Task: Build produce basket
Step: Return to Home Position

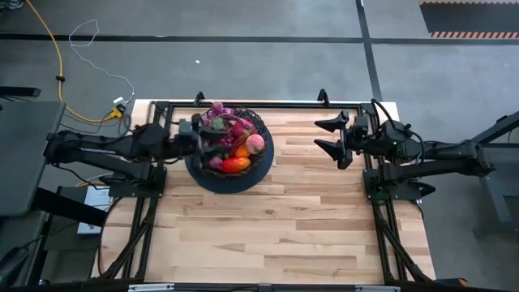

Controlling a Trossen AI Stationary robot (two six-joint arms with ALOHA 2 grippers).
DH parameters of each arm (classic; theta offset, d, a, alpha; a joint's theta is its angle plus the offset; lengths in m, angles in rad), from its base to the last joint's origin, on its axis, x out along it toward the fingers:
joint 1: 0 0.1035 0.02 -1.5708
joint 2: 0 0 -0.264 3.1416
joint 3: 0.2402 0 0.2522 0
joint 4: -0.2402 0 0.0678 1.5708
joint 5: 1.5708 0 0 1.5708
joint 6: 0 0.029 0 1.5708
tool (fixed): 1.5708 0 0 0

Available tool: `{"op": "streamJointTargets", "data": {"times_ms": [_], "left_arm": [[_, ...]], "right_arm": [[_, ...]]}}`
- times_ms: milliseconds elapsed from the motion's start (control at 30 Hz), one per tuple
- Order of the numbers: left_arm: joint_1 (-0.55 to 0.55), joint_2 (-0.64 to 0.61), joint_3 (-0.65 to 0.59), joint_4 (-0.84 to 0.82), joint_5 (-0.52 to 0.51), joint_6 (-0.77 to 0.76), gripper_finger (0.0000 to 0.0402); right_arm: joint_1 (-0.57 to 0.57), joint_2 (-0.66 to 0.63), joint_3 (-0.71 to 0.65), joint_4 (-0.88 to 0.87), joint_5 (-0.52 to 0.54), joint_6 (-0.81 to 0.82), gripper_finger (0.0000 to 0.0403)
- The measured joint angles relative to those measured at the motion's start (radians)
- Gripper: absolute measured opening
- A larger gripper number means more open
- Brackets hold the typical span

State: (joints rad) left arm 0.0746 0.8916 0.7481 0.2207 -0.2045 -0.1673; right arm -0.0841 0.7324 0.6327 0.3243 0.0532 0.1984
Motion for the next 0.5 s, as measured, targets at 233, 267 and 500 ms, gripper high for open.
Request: {"op": "streamJointTargets", "data": {"times_ms": [233,267,500], "left_arm": [[0.09,-0.138,-0.01,-0.231,0.084,0.055,0.0018],[0.108,-0.159,-0.031,-0.223,0.112,0.053,0.0013],[0.158,-0.32,-0.301,0.046,0.25,-0.048,0.0003]], "right_arm": [[0.0,0.001,0.0,-0.002,0.0,0.065,0.0311],[0.0,0.001,0.0,-0.002,0.0,0.087,0.0311],[0.0,0.001,0.0,-0.023,0.0,0.142,0.0311]]}}
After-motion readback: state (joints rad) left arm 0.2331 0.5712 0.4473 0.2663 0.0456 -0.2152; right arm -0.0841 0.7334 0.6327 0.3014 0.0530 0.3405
